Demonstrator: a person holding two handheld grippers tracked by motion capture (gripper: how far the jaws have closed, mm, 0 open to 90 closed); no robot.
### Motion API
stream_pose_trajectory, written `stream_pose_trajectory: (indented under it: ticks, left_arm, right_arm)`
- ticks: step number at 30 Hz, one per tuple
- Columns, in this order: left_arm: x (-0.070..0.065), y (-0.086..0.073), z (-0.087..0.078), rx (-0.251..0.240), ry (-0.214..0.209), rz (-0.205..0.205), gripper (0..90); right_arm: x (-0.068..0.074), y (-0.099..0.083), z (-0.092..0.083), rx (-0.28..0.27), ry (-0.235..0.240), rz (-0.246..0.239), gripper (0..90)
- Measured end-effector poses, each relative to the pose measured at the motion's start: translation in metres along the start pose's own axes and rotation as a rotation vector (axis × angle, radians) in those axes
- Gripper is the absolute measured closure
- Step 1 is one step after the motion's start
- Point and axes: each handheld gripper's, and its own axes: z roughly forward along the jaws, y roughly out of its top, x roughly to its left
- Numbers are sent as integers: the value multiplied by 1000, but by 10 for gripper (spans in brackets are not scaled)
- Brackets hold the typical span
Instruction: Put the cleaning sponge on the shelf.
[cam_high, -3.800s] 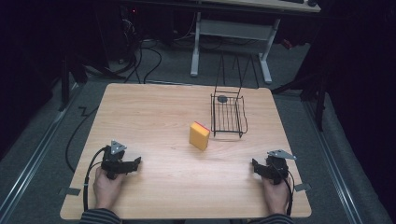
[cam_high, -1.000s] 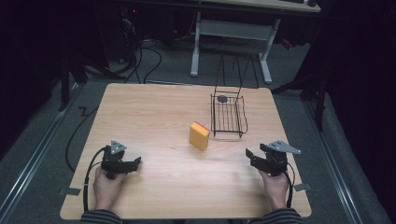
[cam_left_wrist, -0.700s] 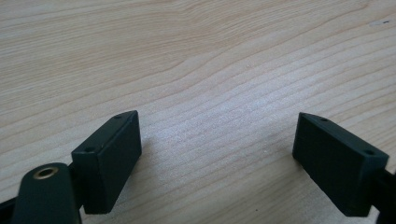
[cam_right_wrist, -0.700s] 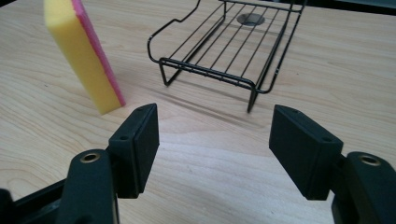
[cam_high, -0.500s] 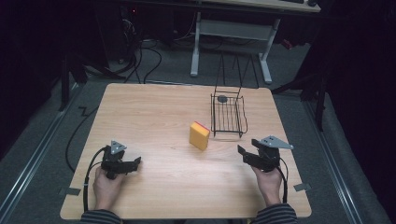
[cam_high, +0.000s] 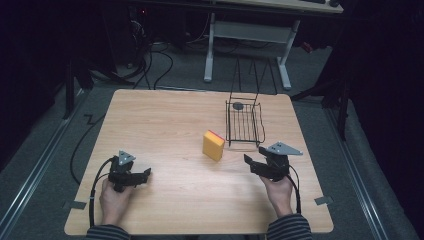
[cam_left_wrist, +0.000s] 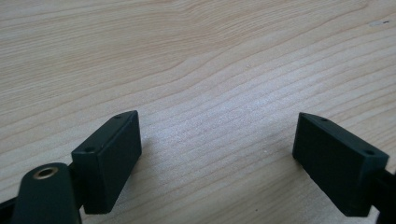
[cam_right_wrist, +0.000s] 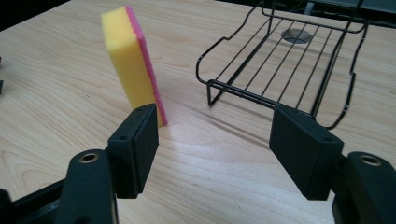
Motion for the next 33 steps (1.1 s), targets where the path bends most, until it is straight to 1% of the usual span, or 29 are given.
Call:
stream_pose_trajectory:
  ticks: [6, 9, 11, 16, 24, 26, 29, 32, 33]
  left_arm:
    - [0, 0, 0, 0, 0, 0, 161]
    - [0, 0, 0, 0, 0, 0, 161]
    - [0, 0, 0, 0, 0, 0, 161]
    - [0, 0, 0, 0, 0, 0, 161]
    - [0, 0, 0, 0, 0, 0, 161]
    - [0, 0, 0, 0, 0, 0, 161]
    - [0, 0, 0, 0, 0, 0, 161]
    - [0, 0, 0, 0, 0, 0, 161]
    - [0, 0, 0, 0, 0, 0, 161]
  right_arm:
    - [8, 6, 5, 3, 20, -16, 331]
    - [14, 11, 10, -2, 38, -28, 329]
    - [15, 12, 12, -3, 45, -31, 329]
    - [25, 15, 21, 13, 69, -52, 324]
    - [33, 20, 30, 17, 94, -63, 318]
    - [38, 23, 36, 18, 106, -76, 314]
    - [42, 25, 41, 25, 110, -73, 311]
    - [44, 26, 46, 29, 117, -83, 311]
    - [45, 27, 48, 32, 117, -78, 311]
